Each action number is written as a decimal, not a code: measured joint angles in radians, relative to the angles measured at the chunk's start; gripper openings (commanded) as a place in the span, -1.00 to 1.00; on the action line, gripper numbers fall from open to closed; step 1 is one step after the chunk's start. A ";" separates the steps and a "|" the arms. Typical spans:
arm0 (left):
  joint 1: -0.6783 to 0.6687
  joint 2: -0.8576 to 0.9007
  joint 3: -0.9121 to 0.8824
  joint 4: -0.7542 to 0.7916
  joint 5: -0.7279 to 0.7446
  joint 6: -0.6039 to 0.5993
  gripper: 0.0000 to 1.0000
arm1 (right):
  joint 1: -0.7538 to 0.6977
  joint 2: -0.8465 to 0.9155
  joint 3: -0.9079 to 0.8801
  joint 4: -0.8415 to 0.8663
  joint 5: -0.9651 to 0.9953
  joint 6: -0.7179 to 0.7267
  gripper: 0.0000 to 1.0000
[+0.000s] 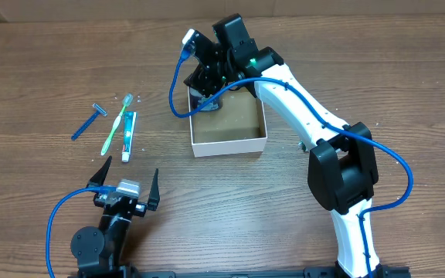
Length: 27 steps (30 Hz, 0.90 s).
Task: Pack container
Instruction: 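Carry the soap bottle with the right gripper into the box and release, then move the right gripper to the green Dettol soap bar and grasp it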
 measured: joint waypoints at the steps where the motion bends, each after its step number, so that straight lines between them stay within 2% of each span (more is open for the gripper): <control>1: 0.000 0.000 0.000 0.000 0.000 0.000 1.00 | 0.000 0.000 0.000 0.006 -0.003 0.000 0.69; 4: 0.000 0.000 0.000 0.000 0.000 0.000 1.00 | 0.000 0.000 0.006 0.016 -0.007 0.000 0.92; 8: 0.000 0.000 0.000 0.000 0.000 0.000 0.99 | -0.021 -0.011 0.143 -0.066 -0.013 0.058 0.90; 9: 0.000 0.000 0.000 0.000 0.000 0.000 1.00 | -0.048 -0.031 0.222 -0.185 -0.015 0.102 0.96; 13: 0.000 0.000 0.000 0.000 0.000 0.000 1.00 | -0.231 -0.119 0.469 -0.564 0.032 0.304 0.87; 16: 0.000 0.000 0.000 0.000 0.000 0.000 1.00 | -0.423 -0.174 0.515 -0.804 0.119 0.500 0.93; 17: 0.000 0.000 0.000 0.000 0.000 0.000 1.00 | -0.509 -0.174 0.491 -0.891 0.153 0.577 0.98; 20: 0.000 0.000 0.000 0.000 0.000 0.000 1.00 | -0.618 -0.169 0.328 -0.939 0.178 0.660 1.00; 23: 0.000 0.000 0.000 0.000 0.000 0.000 1.00 | -0.672 -0.164 0.147 -0.896 0.187 0.717 1.00; 27: 0.000 0.000 0.000 0.000 0.000 0.000 1.00 | -0.674 -0.153 -0.105 -0.800 0.191 0.833 1.00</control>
